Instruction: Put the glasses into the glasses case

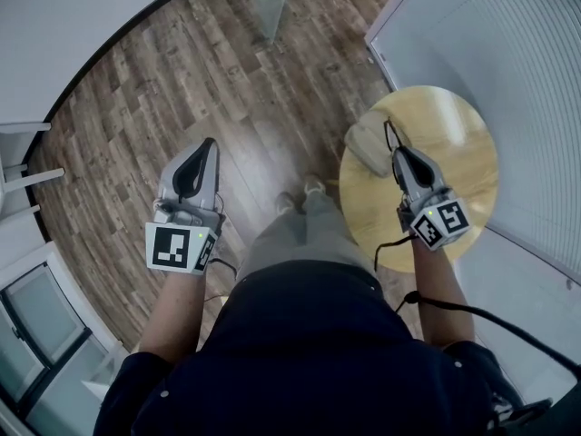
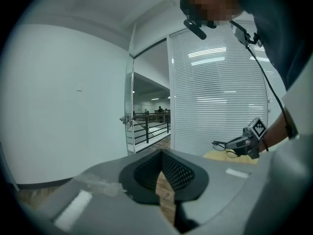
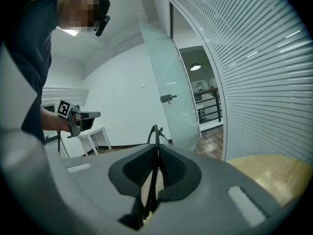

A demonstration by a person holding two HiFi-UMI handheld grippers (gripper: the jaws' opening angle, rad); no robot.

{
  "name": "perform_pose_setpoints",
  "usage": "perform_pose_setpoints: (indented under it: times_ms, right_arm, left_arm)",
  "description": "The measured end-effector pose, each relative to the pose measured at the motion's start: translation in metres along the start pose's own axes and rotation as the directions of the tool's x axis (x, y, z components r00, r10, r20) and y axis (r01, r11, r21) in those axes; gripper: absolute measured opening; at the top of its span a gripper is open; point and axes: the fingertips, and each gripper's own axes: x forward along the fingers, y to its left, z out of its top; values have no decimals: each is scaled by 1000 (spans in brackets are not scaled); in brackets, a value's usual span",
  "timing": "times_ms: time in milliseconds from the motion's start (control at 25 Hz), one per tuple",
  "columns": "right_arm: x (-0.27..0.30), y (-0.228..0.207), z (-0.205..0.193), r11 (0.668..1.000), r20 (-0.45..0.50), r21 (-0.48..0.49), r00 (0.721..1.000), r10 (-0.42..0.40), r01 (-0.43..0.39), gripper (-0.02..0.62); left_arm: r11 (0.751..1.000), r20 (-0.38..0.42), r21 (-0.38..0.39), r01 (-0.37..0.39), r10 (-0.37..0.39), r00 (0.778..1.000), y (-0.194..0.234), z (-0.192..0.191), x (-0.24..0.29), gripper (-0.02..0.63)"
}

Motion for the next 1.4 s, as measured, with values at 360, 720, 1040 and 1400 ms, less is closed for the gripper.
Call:
perform_pose_setpoints:
  times_ms: [360, 720, 1040, 1400]
  right_arm:
    - [10, -11, -25, 1000, -52, 10, 999, 10, -9, 29]
    - [20, -25, -56, 999, -107, 42, 994, 14, -10, 29]
    - [22, -42, -79, 998, -143, 58, 989, 21, -13, 29]
    - [33, -41, -101, 997, -180, 67, 982, 52, -41, 29]
  left_arm:
    - [1000, -69, -18, 9, -11, 998, 0, -28, 6, 3]
    - [1000, -100, -11, -1, 0, 995, 2, -43, 16, 3]
    - [1000, -131, -22, -4, 1, 991, -4, -60, 23, 3]
    - [999, -156, -38, -9, 3, 988, -7, -77, 33, 3]
